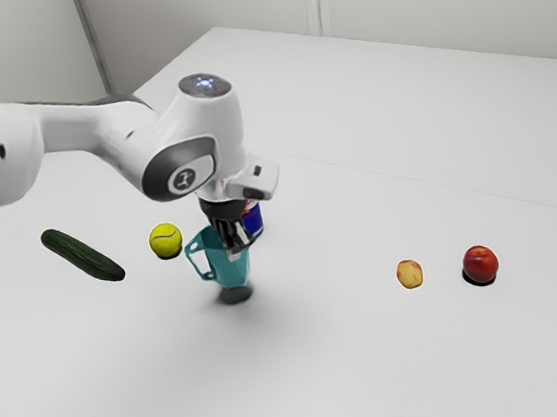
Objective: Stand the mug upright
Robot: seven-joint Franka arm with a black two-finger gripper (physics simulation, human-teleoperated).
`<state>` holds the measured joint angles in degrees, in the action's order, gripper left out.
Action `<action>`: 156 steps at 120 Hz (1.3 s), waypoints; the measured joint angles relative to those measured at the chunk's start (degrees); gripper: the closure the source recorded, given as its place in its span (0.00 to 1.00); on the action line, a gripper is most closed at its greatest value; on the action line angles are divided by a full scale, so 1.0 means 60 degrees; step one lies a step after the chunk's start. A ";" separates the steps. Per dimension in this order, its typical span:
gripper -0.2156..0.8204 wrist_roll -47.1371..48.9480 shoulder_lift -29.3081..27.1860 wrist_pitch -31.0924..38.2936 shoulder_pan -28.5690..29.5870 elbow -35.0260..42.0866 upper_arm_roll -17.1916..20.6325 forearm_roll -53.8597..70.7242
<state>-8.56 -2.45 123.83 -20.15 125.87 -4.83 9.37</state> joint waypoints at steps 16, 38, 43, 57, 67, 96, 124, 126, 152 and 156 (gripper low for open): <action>0.97 0.0617 0.0025 0.0113 0.0151 -0.0023 0.0114 0.0290; 0.97 0.1338 0.0282 0.0182 0.0241 -0.0114 0.0153 0.0280; 0.97 0.1483 0.0381 0.0192 0.0249 -0.0178 0.0154 0.0237; 0.97 0.1844 0.0577 0.0213 0.0267 -0.0282 0.0155 0.0147; 0.97 0.2062 0.0700 0.0231 0.0271 -0.0323 0.0157 0.0113; 0.97 0.2559 0.0928 0.0340 0.0195 -0.0343 0.0148 -0.0219; 0.73 0.2836 0.0979 0.0414 0.0208 -0.0341 0.0152 -0.0365; 0.69 0.2849 0.0977 0.0421 0.0209 -0.0339 0.0152 -0.0372; 0.38 0.2981 0.0651 0.0471 0.0186 -0.0330 0.0139 -0.0411; 0.36 0.2998 0.0567 0.0467 0.0185 -0.0321 0.0140 -0.0413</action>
<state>9.43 0.96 126.63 -19.05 123.95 -3.98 6.89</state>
